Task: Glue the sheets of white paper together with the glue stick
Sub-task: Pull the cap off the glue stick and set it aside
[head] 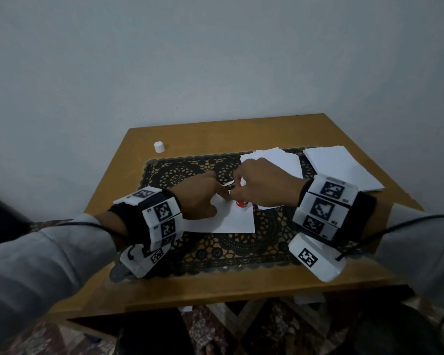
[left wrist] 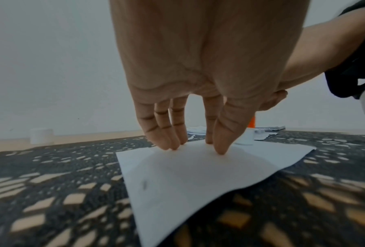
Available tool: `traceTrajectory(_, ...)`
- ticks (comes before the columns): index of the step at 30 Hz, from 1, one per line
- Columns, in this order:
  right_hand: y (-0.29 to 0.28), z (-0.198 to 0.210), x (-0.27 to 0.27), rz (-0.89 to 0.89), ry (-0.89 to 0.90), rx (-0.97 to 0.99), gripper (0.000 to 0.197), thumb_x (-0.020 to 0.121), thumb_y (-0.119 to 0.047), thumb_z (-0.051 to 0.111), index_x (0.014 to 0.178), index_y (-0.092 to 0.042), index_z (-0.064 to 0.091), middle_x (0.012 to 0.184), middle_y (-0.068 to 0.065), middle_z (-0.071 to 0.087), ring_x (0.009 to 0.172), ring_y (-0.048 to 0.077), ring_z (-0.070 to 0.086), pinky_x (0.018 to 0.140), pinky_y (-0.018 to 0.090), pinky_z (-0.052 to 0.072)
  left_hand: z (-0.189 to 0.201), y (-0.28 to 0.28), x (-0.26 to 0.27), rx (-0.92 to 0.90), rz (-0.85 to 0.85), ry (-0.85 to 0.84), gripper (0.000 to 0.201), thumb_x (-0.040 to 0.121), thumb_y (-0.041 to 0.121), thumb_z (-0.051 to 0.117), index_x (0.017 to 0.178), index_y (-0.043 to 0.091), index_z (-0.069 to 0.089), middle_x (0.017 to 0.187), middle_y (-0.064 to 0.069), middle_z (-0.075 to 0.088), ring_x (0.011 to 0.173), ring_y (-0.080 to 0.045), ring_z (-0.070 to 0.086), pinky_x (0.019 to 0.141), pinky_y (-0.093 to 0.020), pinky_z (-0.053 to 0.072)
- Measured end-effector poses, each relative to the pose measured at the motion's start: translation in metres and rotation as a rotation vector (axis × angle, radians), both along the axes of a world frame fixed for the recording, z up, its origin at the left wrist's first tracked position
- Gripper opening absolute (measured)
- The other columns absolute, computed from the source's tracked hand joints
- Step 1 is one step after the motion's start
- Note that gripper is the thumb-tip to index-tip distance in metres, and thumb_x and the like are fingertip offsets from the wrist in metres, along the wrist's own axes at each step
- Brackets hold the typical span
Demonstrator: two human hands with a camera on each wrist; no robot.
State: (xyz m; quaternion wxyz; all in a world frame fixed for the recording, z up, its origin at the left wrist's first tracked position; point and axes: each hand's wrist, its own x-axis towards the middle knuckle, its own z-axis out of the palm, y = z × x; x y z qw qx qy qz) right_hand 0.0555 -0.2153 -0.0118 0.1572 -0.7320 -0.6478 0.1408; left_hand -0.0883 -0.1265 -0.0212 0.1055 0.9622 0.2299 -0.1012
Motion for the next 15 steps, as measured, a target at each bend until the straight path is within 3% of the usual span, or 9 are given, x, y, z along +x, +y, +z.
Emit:
traceTrajectory(6, -0.021, 0.003, -0.012, 0.074, -0.032, -0.043, 0.022, 0.08, -0.029, 0.067, 0.071, -0.01, 0.069, 0.061, -0.001, 0.062, 0.045, 0.007, 0.049, 0.044, 0.02, 0.033, -0.002, 0.0, 0.001, 0.005, 0.016, 0.018, 0.049, 0.085, 0.017, 0.064, 0.129, 0.033, 0.055, 0.109, -0.001, 0.041, 0.107, -0.022, 0.046, 0.08, -0.024, 0.034)
traceTrajectory(10, -0.033, 0.008, -0.016, 0.081, -0.024, -0.09, 0.023, 0.082, -0.03, 0.066, 0.078, -0.007, 0.067, 0.061, -0.002, 0.053, 0.049, 0.009, 0.042, 0.047, 0.023, 0.03, -0.001, 0.0, 0.0, 0.02, 0.016, 0.021, 0.047, 0.086, 0.018, 0.063, 0.129, 0.034, 0.055, 0.108, 0.001, 0.04, 0.111, -0.022, 0.042, 0.083, -0.026, 0.032)
traceTrajectory(12, -0.036, 0.011, -0.013, 0.097, 0.006, -0.13, 0.02, 0.084, -0.027, 0.065, 0.079, -0.008, 0.068, 0.062, -0.001, 0.053, 0.051, 0.01, 0.045, 0.048, 0.022, 0.033, 0.0, -0.002, 0.0, 0.037, 0.007, 0.022, 0.047, 0.087, 0.019, 0.062, 0.132, 0.031, 0.054, 0.114, -0.001, 0.043, 0.113, -0.022, 0.042, 0.087, -0.027, 0.032)
traceTrajectory(15, -0.039, 0.027, 0.003, 0.095, 0.159, -0.252, 0.015, 0.087, -0.022, 0.064, 0.084, -0.008, 0.067, 0.063, 0.005, 0.066, 0.049, 0.008, 0.058, 0.051, 0.024, 0.046, 0.002, -0.005, -0.003, 0.071, -0.016, 0.013, 0.048, 0.088, 0.02, 0.061, 0.134, 0.03, 0.052, 0.12, -0.003, 0.047, 0.114, -0.021, 0.045, 0.091, -0.028, 0.035)
